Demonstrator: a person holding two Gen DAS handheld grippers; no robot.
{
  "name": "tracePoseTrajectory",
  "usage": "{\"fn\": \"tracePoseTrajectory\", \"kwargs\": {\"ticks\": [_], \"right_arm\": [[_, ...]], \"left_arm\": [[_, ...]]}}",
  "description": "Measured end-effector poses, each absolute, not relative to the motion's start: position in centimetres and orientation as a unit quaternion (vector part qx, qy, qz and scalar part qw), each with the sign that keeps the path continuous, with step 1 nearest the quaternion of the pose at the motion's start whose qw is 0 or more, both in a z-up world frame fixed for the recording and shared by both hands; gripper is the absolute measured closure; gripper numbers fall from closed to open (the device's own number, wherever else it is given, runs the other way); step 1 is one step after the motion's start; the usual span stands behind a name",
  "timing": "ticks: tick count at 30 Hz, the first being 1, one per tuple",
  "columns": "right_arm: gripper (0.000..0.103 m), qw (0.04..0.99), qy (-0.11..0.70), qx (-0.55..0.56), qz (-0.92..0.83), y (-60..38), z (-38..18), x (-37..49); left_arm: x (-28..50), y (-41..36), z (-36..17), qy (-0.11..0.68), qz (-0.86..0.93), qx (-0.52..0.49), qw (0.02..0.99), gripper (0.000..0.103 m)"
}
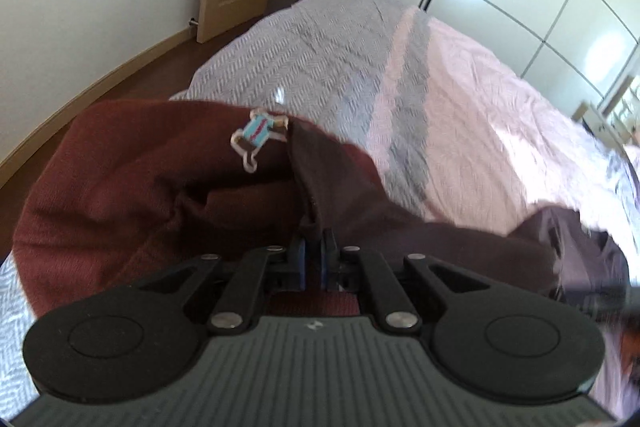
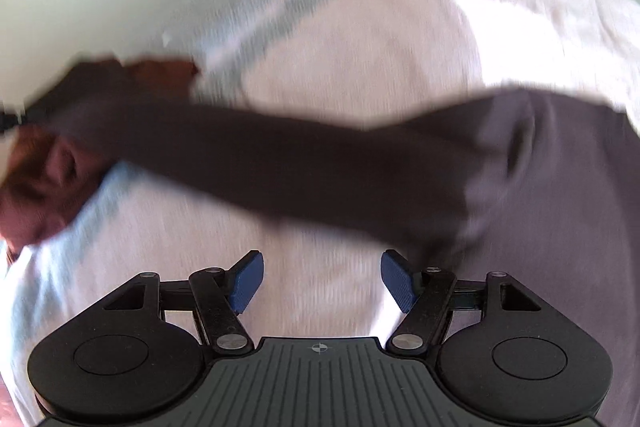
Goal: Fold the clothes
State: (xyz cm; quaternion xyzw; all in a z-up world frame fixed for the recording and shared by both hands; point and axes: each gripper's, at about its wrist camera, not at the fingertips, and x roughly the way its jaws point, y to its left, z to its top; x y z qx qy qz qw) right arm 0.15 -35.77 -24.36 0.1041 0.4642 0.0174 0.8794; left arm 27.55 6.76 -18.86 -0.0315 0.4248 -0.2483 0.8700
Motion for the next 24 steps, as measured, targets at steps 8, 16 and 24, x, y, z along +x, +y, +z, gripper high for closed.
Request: {"fn": "tracePoseTrajectory", "kwargs": {"ticks": [8, 16, 24], "right_arm": [[0.037, 0.876, 0.452, 0.034, 0.164, -38.7, -24.2, 12.0], [0.054, 0.753, 0.517, -0.091, 0.398, -32.2, -29.0, 19.9], [0.103, 0.745, 0.508, -0.114, 0.418, -31.6, -27.5, 20.8]], "left_arm": [[26.9, 7.3, -20.7, 0.417, -0.259, -0.044, 0.870, 0.099], [26.7, 8.3, -21.5, 0.405, -0.272, -0.054, 0.872, 0.099], [28.0, 8.1, -20.2, 0.382, -0.272, -0.063, 0.881, 0.099]]}}
